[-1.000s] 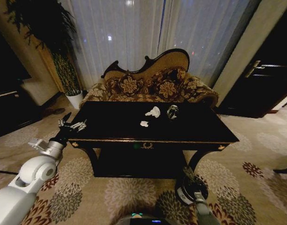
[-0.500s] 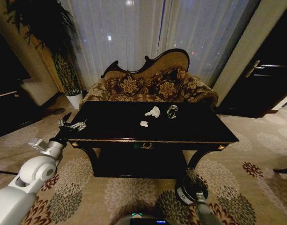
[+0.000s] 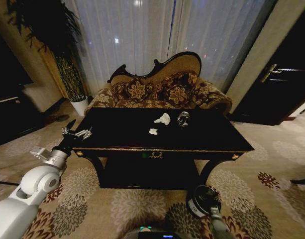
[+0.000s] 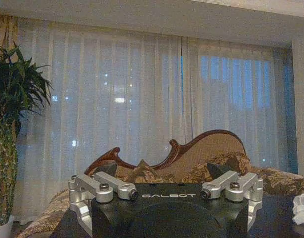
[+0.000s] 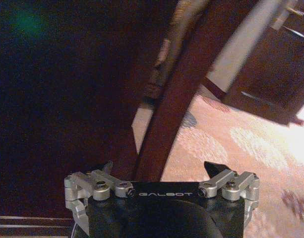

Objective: Move to the front of the table and place the trash on the table into the trash bin.

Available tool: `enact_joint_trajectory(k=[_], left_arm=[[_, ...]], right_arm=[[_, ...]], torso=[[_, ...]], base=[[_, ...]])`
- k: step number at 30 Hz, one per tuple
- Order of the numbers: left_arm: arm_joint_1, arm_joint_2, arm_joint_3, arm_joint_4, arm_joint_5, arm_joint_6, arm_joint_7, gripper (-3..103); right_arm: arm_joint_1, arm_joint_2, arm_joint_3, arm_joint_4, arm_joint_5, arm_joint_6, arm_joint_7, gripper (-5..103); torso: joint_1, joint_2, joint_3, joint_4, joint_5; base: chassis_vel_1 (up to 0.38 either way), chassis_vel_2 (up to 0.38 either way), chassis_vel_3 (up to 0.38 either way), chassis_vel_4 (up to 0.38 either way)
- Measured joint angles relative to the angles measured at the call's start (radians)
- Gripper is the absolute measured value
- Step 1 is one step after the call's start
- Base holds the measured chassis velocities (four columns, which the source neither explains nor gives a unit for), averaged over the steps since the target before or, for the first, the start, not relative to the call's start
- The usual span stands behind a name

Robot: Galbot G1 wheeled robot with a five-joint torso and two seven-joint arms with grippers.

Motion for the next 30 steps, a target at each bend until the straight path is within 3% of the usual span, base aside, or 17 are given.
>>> enact_joint_trajectory(k=[7, 11, 15, 23, 30], left_arm=[[0.000, 0.000, 0.000, 0.000, 0.000, 0.000, 0.000, 100], [0.000, 0.000, 0.000, 0.000, 0.000, 0.000, 0.000, 100], [0.000, 0.000, 0.000, 0.000, 0.000, 0.000, 0.000, 100], [0.000, 0.000, 0.000, 0.000, 0.000, 0.000, 0.000, 100], [0.000, 0.000, 0.000, 0.000, 0.000, 0.000, 0.000, 100]], right_arm=[[-0.185, 0.004, 0.043, 0.210, 0.168, -0.005, -0.050, 100], [-0.342, 0.009, 0.099, 0.423, 0.346, 0.000, -0.128, 100], [-0.437, 0.013, 0.134, 0.571, 0.436, -0.013, -0.162, 100], [-0.550, -0.016, 0.207, 0.836, 0.545, -0.082, -0.180, 100], [-0.608, -0.094, 0.292, 1.062, 0.619, -0.172, -0.146, 100]], torso=[[0.000, 0.000, 0.000, -0.0002, 0.0000], [0.000, 0.000, 0.000, -0.0003, 0.0000], [0.000, 0.000, 0.000, -0.0004, -0.0002], [0.000, 0.000, 0.000, -0.0003, 0.0001], [0.000, 0.000, 0.000, -0.0002, 0.0000]], base=[[0.000, 0.000, 0.000, 0.000], [0.000, 0.000, 0.000, 0.000], [0.000, 0.000, 0.000, 0.000], [0.000, 0.000, 0.000, 0.000], [0.000, 0.000, 0.000, 0.000]])
